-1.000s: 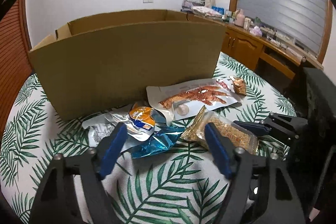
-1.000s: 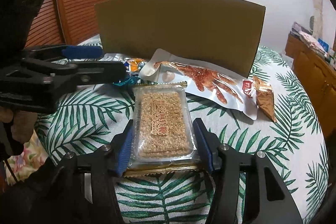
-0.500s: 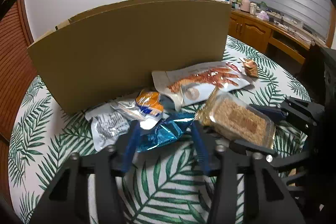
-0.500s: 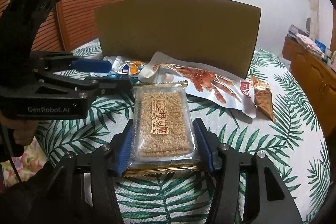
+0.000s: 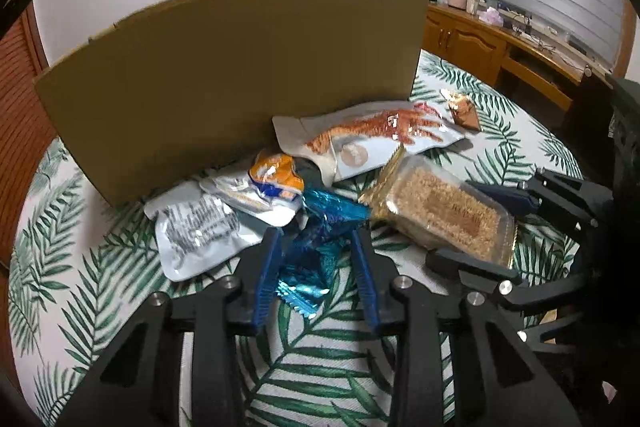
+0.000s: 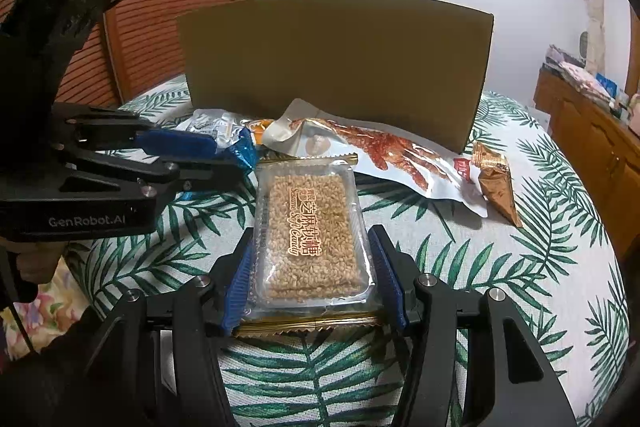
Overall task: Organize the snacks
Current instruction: 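Grasp the clear rice-crisp tray with right tool while left tool grasps blue candy, then carry both snacks over the box and open both tools to drop them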
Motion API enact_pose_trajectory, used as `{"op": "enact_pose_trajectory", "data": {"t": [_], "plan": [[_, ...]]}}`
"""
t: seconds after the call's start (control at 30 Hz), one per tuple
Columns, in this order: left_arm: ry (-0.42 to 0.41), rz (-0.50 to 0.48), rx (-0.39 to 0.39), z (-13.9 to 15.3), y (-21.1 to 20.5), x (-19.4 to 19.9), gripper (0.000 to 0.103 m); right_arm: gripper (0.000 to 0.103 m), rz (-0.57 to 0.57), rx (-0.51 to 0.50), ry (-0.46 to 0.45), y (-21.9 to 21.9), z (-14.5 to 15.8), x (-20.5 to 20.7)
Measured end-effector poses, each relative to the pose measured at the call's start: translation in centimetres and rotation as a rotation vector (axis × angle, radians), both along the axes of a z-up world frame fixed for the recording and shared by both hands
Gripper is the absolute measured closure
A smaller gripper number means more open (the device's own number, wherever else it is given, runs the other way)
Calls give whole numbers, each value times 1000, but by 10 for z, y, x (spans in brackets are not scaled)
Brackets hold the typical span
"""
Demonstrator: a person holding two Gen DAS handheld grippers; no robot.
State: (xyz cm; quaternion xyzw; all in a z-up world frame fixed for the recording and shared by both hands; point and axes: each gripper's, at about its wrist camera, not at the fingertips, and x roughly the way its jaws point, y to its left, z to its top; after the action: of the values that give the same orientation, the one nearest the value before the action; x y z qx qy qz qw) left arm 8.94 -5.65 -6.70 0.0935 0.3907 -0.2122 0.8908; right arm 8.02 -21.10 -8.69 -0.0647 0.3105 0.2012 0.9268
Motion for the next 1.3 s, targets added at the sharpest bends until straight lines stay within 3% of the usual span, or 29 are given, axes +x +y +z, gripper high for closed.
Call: {"op": "enact_pose_trajectory", "data": {"t": [0.03,0.07,0.3,0.5,0.93,1.3], "plan": [[4,0,-3,-2,1,-1,79,47,0,0,0,0,0,0],[10,0,-6,-4,3,-2,82,47,-1,2,-1,0,0,0],[-19,29,-55,-2,19,-20,82,47,-1,5,-5,0,0,-1],[-32,90,-141,2,41,-34,82,47,-4,1,-8,0,0,-1],[-62,155,-178,3,64,-48,82,55,-3,-6,15,1,4,-3],[-73,159,-176,1,60,-53,82,55,-10,58,36,-10,8,-10]]}}
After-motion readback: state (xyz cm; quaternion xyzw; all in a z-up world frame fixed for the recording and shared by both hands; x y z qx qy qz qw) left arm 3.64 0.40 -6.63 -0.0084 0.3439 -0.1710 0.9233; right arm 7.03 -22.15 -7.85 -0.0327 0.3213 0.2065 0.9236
